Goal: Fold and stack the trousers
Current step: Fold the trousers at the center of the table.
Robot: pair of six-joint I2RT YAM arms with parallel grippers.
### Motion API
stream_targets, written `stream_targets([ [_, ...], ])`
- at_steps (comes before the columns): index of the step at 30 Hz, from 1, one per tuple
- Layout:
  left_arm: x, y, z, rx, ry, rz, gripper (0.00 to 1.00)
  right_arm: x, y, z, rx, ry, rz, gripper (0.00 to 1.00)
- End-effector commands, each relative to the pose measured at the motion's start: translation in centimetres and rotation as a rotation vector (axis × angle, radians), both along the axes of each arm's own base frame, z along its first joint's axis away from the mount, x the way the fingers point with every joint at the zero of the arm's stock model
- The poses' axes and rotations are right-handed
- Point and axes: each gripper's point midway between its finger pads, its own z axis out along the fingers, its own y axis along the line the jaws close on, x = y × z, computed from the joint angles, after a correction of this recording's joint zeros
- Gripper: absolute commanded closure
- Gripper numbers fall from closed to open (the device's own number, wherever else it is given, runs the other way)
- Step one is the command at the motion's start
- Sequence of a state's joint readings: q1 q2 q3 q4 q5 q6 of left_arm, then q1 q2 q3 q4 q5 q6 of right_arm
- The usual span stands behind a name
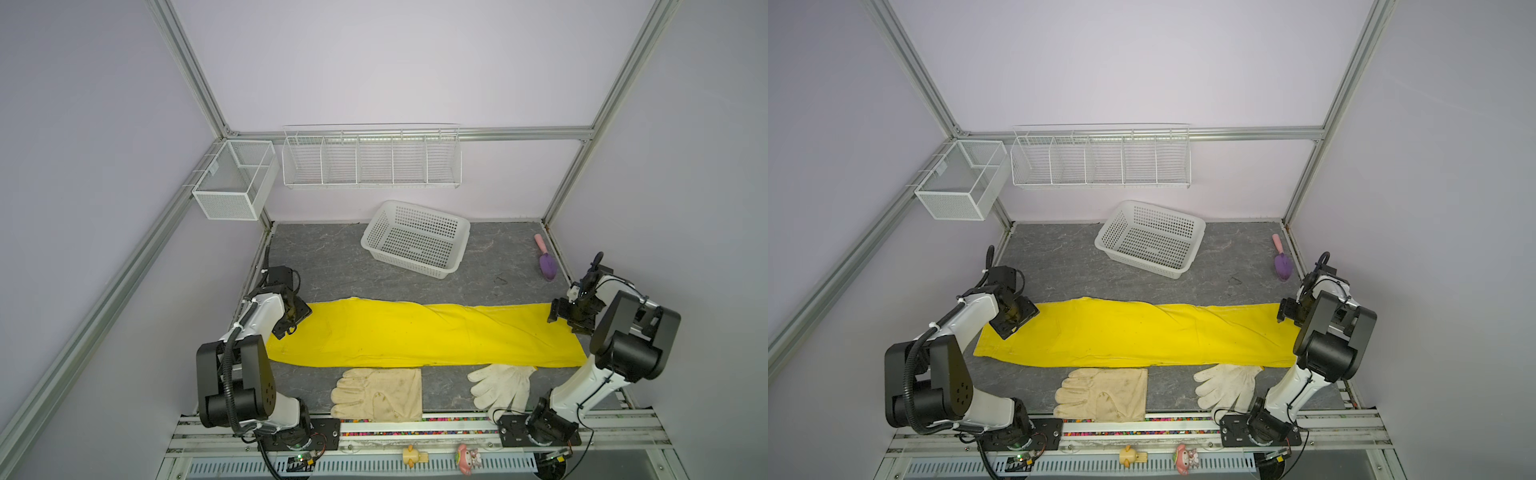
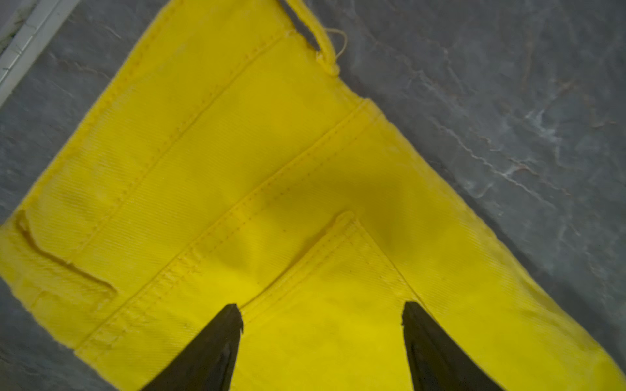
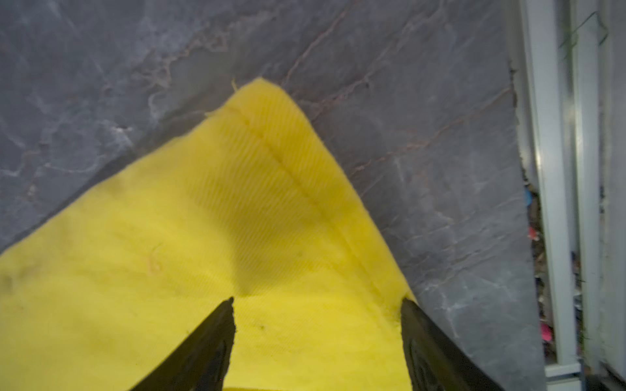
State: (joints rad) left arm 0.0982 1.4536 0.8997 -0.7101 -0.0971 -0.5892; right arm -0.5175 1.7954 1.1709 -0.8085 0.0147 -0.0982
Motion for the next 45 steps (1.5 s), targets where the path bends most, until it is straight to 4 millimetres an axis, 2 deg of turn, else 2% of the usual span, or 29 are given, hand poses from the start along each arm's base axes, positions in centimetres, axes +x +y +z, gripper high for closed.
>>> stream_targets([
  [1, 0.2, -0.7, 1.3, -0.034, -0.021, -0.043, 0.22, -0.6, -1.0, 0.7, -0.045, 0.034, 0.069, 0.21],
  [6, 0.4, -1.9, 1.7, -0.099, -0.05, -0.063, 0.2, -0.2, 1.1, -0.9, 0.123, 0.026, 0.074, 0.23],
  [11, 0.5, -2.1, 2.1, -0.108, -0.056, -0.079, 0.2, -0.3, 2.3, -2.2, 0.17, 0.059, 0.098, 0.27],
  [13, 0.4, -2.2, 2.0, -0.113, -0.053, -0.079, 0.2, -0.8, 2.2, -2.9, 0.146, 0.101, 0.11, 0.32],
  [15, 0.4, -2.3, 1.9, -0.119, -0.051, -0.077, 0.2, -0.8, 2.1, -3.2, 0.125, 0.123, 0.12, 0.43],
  [19, 0.4, -2.5, 1.9, -0.132, -0.056, -0.08, 0.2, -0.7, 2.0, -3.3, 0.106, 0.125, 0.11, 0.73],
  [21, 0.4, -2.6, 2.1, -0.132, -0.062, -0.084, 0.2, -0.3, 1.8, -2.2, 0.089, 0.1, 0.101, 0.83],
  [25, 0.4, -2.6, 2.5, -0.131, -0.067, -0.096, 0.2, 0.7, 2.0, 0.7, 0.082, 0.018, 0.071, 0.88],
  [28, 0.7, -2.8, 2.6, -0.142, -0.072, -0.102, 0.2, 2.0, 3.9, 3.7, 0.163, -0.107, 0.021, 0.9],
  [33, 0.8, -3.0, 2.7, -0.15, -0.074, -0.111, 0.2, 2.8, 6.6, 8.9, 0.216, -0.245, 0.002, 0.93],
  [37, 1.0, -3.1, 2.7, -0.155, -0.072, -0.116, 0.2, 1.9, 8.9, 13.0, 0.227, -0.31, 0.0, 0.93],
  [40, 1.3, -3.2, 2.6, -0.166, -0.078, -0.115, 0.2, 1.2, 11.4, 15.7, 0.27, -0.368, 0.005, 0.93],
  [45, 1.5, -3.3, 2.7, -0.173, -0.085, -0.118, 0.2, 0.3, 17.4, 19.9, 0.406, -0.447, 0.051, 0.93],
])
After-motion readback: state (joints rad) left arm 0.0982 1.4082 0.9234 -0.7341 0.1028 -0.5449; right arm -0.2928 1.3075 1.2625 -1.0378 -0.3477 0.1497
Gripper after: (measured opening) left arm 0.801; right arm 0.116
